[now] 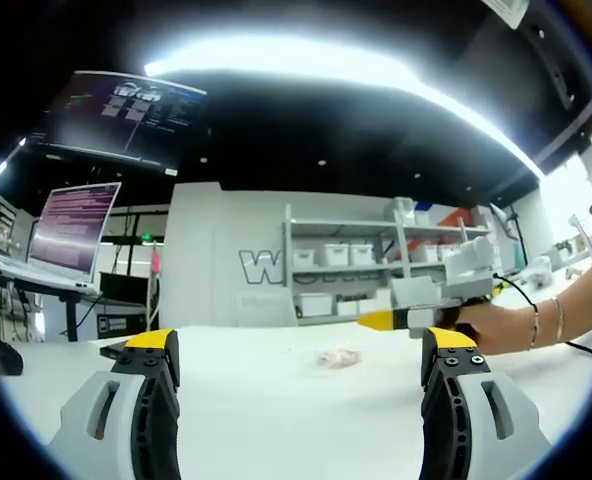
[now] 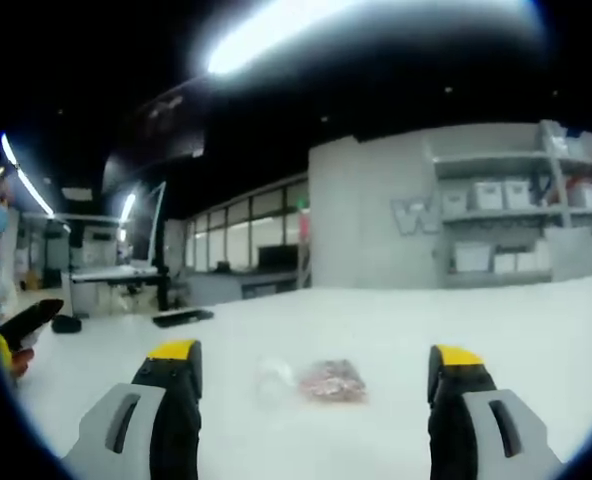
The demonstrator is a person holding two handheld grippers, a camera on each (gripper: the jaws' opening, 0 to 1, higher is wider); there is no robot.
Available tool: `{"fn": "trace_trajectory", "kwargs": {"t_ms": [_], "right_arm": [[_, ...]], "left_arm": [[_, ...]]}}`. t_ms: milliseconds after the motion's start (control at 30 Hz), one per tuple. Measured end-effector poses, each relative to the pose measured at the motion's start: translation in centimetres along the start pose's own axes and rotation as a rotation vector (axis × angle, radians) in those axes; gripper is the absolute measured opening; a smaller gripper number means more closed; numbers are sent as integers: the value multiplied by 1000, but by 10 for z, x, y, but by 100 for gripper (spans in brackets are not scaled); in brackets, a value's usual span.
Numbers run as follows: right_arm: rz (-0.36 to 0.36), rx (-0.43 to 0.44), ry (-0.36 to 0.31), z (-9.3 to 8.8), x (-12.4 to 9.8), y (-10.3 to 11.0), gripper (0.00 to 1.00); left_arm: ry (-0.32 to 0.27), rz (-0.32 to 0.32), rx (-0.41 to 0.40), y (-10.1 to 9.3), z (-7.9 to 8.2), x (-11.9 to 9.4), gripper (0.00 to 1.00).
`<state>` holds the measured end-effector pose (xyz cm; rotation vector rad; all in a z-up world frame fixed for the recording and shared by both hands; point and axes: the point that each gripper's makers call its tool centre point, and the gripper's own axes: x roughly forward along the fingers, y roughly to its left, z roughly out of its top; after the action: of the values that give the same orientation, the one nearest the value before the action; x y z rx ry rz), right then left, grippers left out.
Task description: Open the resealable bag by pulling the two sides of the seal apart until the entire bag opening is separated and visibly accessible.
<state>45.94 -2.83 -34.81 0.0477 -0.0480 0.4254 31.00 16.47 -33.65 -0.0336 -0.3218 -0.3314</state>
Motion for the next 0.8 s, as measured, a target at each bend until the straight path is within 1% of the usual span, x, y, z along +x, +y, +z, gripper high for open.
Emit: {"fn": "trace_trajectory", "kwargs": {"t_ms": [467, 667, 800], "right_arm": [[-15, -4, -6, -1, -19, -7, 95], [-15, -4, -19, 3, -27, -6, 95], [-13, -6, -32, 7, -30, -5, 95]], "left_arm": [[-7, 1, -1, -1, 1, -1, 99], [-11, 1, -4, -1, 2, -1, 99], [-12, 2, -4, 4, 1, 0, 99]]}}
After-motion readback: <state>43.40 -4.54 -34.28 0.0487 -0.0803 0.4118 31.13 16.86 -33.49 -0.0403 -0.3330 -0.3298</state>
